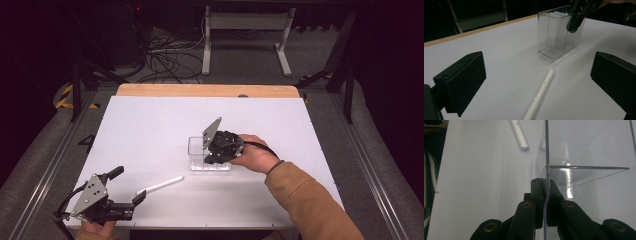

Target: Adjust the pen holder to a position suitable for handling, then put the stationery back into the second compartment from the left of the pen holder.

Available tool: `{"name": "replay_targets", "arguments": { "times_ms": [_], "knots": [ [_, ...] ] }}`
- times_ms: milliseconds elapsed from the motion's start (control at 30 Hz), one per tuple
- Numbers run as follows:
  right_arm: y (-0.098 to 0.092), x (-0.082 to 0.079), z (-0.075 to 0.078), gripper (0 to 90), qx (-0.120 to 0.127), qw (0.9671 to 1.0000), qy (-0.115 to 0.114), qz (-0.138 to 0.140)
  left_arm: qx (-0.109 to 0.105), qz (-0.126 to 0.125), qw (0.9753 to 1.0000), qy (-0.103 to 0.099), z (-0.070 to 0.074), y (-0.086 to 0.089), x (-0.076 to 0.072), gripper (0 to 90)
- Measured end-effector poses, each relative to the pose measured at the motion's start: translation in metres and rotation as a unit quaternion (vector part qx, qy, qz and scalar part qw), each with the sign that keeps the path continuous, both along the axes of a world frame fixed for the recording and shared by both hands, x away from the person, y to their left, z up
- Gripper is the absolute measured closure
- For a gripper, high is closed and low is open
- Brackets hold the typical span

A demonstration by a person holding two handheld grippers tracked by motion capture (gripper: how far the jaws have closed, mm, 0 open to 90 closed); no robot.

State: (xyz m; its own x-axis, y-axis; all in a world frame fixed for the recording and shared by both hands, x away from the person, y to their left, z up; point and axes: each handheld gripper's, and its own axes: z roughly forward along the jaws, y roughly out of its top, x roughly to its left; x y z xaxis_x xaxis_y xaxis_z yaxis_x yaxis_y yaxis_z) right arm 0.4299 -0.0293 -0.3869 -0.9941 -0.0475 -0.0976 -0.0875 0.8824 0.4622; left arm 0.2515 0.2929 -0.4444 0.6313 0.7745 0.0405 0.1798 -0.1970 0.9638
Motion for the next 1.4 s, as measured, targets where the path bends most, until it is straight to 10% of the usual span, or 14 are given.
{"name": "replay_targets", "arguments": {
  "times_ms": [667, 867, 1133, 1400],
  "knots": [
    [0.011, -0.006, -0.013, 87.5, -0.003, 1.0, 0.007, -0.005, 0.0, -0.003, 1.0, 0.0, 0.0, -0.003, 0.002, 0.7],
    [0.001, -0.007, -0.002, 65.6, 0.036, 0.9992, -0.001, -0.02, 0.011, -0.004, 0.9999, 0.0, 0.0, -0.004, 0.005, 0.7],
    [-0.04, -0.018, 0.029, 32.3, 0.181, 0.9801, -0.023, -0.079, 0.016, -0.017, 0.9996, 0.017, 0.006, -0.008, 0.012, 0.2],
    [-0.069, -0.027, 0.039, 18.0, 0.239, 0.9629, -0.039, -0.118, 0.017, -0.025, 0.9992, 0.028, 0.01, -0.011, 0.015, 0.8]
  ]
}}
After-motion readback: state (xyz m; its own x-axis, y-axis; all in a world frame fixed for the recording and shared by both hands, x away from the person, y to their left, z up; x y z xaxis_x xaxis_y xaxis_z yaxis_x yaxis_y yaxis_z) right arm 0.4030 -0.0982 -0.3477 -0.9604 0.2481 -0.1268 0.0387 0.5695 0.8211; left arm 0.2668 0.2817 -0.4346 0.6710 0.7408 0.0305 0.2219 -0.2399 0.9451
